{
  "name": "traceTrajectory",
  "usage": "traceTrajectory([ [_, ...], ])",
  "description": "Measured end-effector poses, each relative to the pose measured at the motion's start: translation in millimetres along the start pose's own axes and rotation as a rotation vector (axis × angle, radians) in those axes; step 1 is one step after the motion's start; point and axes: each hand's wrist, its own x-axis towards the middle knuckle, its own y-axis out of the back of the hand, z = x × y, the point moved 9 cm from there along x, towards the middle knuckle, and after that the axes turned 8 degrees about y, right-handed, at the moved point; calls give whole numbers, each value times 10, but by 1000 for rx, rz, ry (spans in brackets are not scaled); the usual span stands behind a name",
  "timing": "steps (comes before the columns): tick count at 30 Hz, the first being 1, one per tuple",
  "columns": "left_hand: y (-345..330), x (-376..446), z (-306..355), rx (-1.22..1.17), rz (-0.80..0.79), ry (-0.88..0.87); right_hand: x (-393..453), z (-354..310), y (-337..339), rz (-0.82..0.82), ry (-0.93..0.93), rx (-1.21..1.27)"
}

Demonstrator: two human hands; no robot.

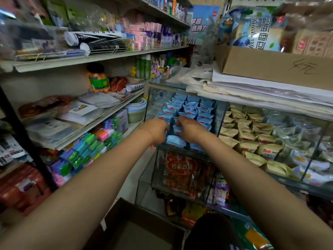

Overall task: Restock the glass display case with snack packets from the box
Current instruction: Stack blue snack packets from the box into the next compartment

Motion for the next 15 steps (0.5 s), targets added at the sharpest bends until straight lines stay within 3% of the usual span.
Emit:
traceTrajectory([
  [5,-48,19,5,130,43,22,-18,-70,29,5,54,-15],
  [8,64,22,-28,-23,64,35,-67,-112,41,8,79,-29],
  [10,192,34,-60,-154,175,52,-108,-135,47,34,95,-19],
  [12,242,40,-64,-201,295,63,-144,-187,29,12,109,-38],
  [15,110,108,12,-218,310,21,-137,-269,83,-56,133,-95],
])
